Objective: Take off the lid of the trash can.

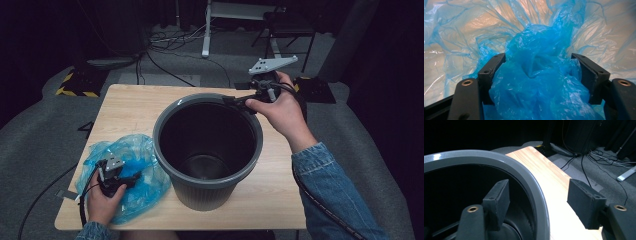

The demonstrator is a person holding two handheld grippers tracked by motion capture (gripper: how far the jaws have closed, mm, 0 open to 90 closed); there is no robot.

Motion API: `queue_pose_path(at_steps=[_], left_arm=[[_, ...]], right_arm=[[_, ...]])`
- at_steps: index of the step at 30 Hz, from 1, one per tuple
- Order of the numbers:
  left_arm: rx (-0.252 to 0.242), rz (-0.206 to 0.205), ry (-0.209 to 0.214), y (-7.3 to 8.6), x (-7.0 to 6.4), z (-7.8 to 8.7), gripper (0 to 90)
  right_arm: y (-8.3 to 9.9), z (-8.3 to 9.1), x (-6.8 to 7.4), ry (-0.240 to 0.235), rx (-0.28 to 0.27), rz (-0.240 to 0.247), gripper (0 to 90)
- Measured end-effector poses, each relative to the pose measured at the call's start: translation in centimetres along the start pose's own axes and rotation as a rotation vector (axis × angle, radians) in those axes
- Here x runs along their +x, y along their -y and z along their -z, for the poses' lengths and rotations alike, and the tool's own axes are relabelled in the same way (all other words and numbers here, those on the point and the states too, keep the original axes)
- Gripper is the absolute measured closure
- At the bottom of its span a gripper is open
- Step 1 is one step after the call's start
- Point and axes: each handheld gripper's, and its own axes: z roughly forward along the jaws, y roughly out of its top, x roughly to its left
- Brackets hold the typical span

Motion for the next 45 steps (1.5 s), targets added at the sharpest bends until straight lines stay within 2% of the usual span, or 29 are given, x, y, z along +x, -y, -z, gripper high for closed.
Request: queue_pose_path(at_steps=[5,7,13,16,19,22,24,31,38,45], left_arm=[[0.001,0.001,0.001,0.0,0.0,0.0,30.8],[0.0,0.0,0.001,0.0,0.0,0.0,30.8],[0.0,0.0,0.001,0.0,0.0,0.0,30.8],[0.0,0.001,0.001,0.0,0.0,0.0,30.7],[0.002,0.003,0.004,0.0,0.0,0.0,30.6],[0.001,0.004,0.004,0.0,0.0,0.0,30.5],[0.001,0.001,0.003,0.0,0.0,0.0,30.5],[-0.002,0.005,0.006,0.0,0.1,0.0,30.4],[-0.003,0.01,0.014,0.0,0.2,0.0,30.4],[-0.003,0.011,0.014,0.0,0.2,0.0,30.4]], right_arm=[[-0.2,-0.9,0.2,-0.002,0.026,-0.001,36.6],[-0.2,-1.3,0.2,0.008,0.05,-0.003,37.8],[0.0,-2.3,0.2,-0.001,0.112,-0.021,44.3],[0.0,-2.7,0.0,0.003,0.15,-0.03,50.8],[0.1,-2.9,-0.2,-0.008,0.188,-0.036,61.9],[0.1,-2.9,-0.2,-0.001,0.203,-0.033,69.2],[0.1,-2.8,-0.3,0.009,0.205,-0.029,72.2],[0.1,-2.6,-0.3,0.003,0.198,-0.024,73.4],[-0.6,-1.6,-0.6,-0.016,0.189,-0.036,75.4],[-0.8,-0.8,-0.9,-0.052,0.192,-0.074,77.5]])
